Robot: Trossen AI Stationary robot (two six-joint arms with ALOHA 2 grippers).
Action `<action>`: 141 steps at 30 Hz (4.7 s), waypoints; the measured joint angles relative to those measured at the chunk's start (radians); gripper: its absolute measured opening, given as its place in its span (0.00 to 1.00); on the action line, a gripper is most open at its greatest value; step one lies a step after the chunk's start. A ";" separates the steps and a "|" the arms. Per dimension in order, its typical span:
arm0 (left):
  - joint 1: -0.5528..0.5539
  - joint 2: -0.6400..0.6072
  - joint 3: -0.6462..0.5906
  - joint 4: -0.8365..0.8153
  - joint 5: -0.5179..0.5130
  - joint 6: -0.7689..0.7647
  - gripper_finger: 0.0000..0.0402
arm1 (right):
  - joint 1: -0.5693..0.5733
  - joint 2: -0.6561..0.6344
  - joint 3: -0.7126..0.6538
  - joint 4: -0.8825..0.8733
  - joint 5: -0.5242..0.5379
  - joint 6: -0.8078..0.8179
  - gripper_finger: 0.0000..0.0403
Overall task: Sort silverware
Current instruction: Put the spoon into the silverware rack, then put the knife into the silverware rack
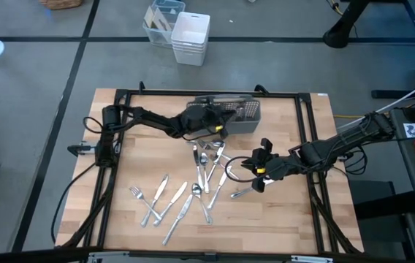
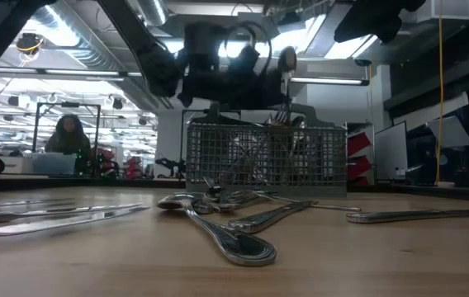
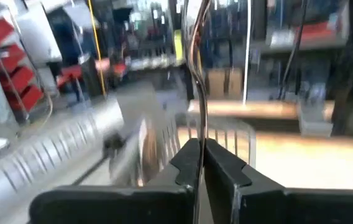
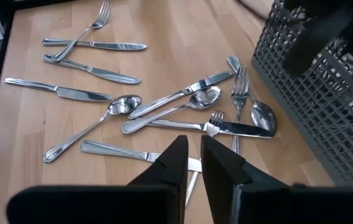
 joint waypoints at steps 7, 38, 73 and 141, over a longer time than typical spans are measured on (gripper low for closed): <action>-0.012 0.002 -0.001 -0.049 -0.003 -0.040 0.03 | 0.000 0.000 0.000 -0.001 0.000 0.000 0.12; -0.005 -0.121 0.000 -0.197 -0.003 -0.221 0.31 | 0.000 0.000 0.000 0.000 -0.015 0.000 0.12; -0.467 -0.791 -0.163 -1.296 0.025 -0.524 0.31 | 0.000 0.209 0.000 -0.215 -0.391 -0.127 0.34; -0.555 -0.188 -0.399 -0.068 -0.022 -0.634 0.31 | 0.000 0.534 0.002 -0.171 -0.481 -0.328 0.11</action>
